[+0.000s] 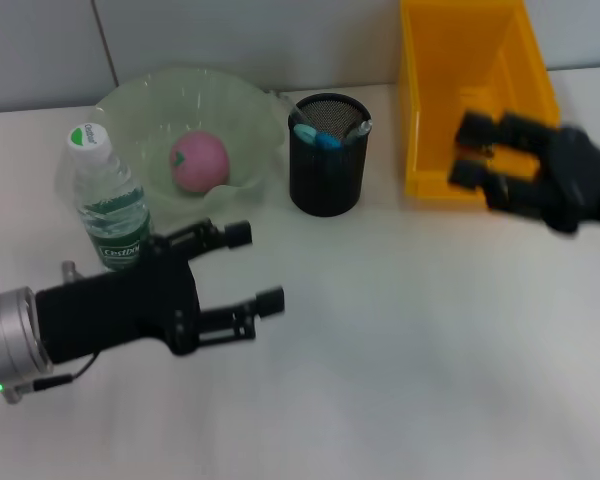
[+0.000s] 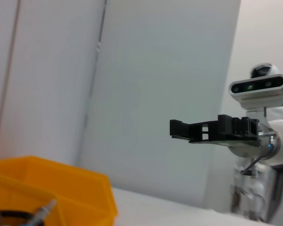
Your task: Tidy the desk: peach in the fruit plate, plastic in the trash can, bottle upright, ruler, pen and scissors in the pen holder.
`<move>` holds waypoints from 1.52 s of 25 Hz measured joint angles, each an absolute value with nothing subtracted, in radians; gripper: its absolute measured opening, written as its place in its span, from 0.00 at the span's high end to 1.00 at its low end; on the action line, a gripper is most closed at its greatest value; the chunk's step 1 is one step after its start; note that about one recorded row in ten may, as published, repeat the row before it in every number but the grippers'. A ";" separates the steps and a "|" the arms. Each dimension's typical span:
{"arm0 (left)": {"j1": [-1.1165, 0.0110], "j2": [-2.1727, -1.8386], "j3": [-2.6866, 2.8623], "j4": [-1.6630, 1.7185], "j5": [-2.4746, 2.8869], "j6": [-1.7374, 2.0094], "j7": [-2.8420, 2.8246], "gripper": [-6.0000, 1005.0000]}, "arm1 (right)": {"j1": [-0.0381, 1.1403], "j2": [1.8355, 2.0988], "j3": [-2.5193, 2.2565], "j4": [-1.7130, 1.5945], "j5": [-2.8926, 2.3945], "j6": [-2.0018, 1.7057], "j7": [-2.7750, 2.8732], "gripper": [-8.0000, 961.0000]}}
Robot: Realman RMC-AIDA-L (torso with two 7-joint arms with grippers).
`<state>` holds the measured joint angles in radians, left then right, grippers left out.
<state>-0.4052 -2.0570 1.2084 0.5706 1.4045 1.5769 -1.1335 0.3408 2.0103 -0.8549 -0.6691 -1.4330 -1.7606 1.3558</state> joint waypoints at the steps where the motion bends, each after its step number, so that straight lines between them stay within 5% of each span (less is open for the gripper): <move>1: -0.406 -2.056 1.210 0.571 1.418 1.582 -1.136 0.14 | 0.342 2.004 -0.858 -0.626 -1.440 -1.768 1.326 0.25; 38: -0.437 -2.047 1.241 0.455 1.600 1.589 -1.166 0.14 | 0.377 2.040 -0.861 -0.458 -1.839 -1.700 1.085 0.25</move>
<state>-0.4371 -2.0469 1.2407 0.4549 1.5995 1.5886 -1.1664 0.3775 2.0402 -0.8612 -0.4581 -1.8393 -1.6999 1.0854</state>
